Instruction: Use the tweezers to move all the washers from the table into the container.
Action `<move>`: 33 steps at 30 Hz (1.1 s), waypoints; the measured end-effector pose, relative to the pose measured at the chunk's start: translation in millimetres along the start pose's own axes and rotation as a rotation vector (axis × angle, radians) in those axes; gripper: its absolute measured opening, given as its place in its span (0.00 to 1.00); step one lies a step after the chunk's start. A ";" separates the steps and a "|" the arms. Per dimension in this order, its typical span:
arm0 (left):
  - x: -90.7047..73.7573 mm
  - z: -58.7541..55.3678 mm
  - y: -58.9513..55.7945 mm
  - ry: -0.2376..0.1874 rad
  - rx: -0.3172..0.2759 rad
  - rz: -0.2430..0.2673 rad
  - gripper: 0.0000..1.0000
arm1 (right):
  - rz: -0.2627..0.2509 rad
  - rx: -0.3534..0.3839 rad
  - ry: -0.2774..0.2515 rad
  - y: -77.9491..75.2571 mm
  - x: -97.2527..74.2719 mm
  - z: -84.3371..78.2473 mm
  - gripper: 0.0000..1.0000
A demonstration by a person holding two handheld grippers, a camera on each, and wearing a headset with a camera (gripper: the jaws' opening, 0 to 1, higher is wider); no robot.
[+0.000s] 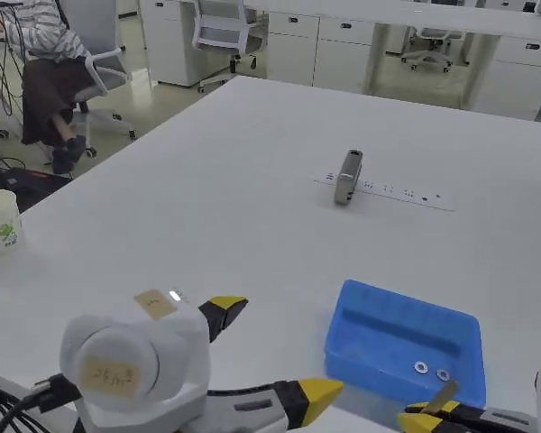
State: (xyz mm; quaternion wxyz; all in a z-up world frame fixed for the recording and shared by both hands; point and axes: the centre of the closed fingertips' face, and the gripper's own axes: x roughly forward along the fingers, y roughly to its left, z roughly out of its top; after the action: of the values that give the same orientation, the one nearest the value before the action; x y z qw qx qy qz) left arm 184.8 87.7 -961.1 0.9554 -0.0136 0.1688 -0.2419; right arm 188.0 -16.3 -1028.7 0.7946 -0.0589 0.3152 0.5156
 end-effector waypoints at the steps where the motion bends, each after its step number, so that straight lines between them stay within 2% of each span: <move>1: 0.5 -0.4 -1.7 0.004 0.007 -0.008 0.79 | -0.003 -0.007 0.004 2.3 -1.0 -0.7 0.03; 4: 0.9 1.0 -7.0 -0.003 0.017 -0.033 0.79 | -0.022 -0.028 0.019 3.8 -1.1 -6.0 0.03; 11: 1.5 1.3 -12.3 -0.006 0.024 -0.065 0.79 | -0.072 0.007 -0.022 -1.2 -0.9 2.0 0.04; 14: 1.8 1.8 -15.3 -0.009 0.032 -0.080 0.79 | -0.104 -0.010 0.009 -2.8 2.2 -3.4 0.04; 18: 3.3 1.6 -30.9 -0.003 0.085 -0.147 0.82 | -0.117 0.015 -0.009 -0.6 3.2 -3.2 0.03; 21: 2.6 4.4 -40.1 -0.019 0.122 -0.185 0.82 | -0.142 0.015 -0.010 -0.1 3.2 -2.4 0.03; 23: 3.2 3.4 -42.9 -0.015 0.137 -0.191 0.83 | -0.151 0.030 -0.005 -0.1 2.3 -2.9 0.03; 25: 4.4 0.1 -44.4 0.004 0.177 -0.190 0.82 | -0.159 0.055 -0.016 1.4 2.2 -2.5 0.03; 28: 4.7 -0.1 -45.8 0.004 0.175 -0.206 0.82 | -0.161 0.066 -0.028 3.5 4.6 -3.3 0.04; 33: 5.5 0.9 -42.0 0.000 0.129 -0.212 0.81 | -0.187 0.048 0.000 2.7 3.3 -5.1 0.03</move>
State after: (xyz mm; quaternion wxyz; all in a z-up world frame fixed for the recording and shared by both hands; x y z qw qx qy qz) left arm 170.4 48.0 -957.5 0.9233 0.0299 0.1506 -0.3521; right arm 184.3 -14.6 -1033.9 0.8404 -0.0688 0.3205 0.4316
